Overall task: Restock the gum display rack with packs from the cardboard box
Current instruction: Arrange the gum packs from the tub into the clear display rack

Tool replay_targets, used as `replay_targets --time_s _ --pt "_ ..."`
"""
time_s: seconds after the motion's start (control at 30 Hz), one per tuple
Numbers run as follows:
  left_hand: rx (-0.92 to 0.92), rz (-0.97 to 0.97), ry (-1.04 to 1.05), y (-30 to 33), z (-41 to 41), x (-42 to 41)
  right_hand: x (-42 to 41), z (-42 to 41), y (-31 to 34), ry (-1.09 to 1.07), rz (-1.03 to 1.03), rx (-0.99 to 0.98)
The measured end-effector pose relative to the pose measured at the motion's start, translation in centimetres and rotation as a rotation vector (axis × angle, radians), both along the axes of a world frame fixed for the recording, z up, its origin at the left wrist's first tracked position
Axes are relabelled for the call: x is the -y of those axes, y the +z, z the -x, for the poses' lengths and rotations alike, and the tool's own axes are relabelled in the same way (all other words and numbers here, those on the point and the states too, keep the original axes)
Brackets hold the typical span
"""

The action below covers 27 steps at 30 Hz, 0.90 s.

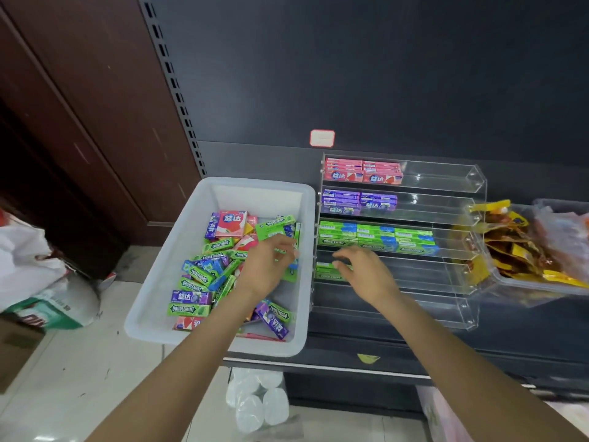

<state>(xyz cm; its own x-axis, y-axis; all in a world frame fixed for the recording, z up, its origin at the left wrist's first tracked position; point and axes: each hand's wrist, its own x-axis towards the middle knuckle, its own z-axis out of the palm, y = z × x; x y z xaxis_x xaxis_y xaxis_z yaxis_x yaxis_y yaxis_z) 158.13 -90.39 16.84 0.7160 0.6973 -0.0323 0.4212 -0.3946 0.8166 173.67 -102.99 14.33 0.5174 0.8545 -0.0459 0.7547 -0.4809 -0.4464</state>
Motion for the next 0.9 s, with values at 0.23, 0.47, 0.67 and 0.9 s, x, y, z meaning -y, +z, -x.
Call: replay_targets --time_s 0.23,0.47,0.67,0.9 --pt "0.030 -0.156 0.139 1.3 4.2 -4.3 -4.7 3.9 2.6 0.078 -0.259 0.001" --pt "-0.304 -0.371 0.206 0.3 7.5 -13.2 -13.7 6.9 0.7 0.076 -0.082 0.013" --pt "-0.400 -0.286 0.061 -1.7 7.9 -18.7 -17.4 7.9 -3.2 -0.050 0.216 0.027" --pt "-0.341 -0.270 0.050 -2.6 8.0 -20.0 -19.0 7.0 -3.5 -0.121 0.144 0.147"
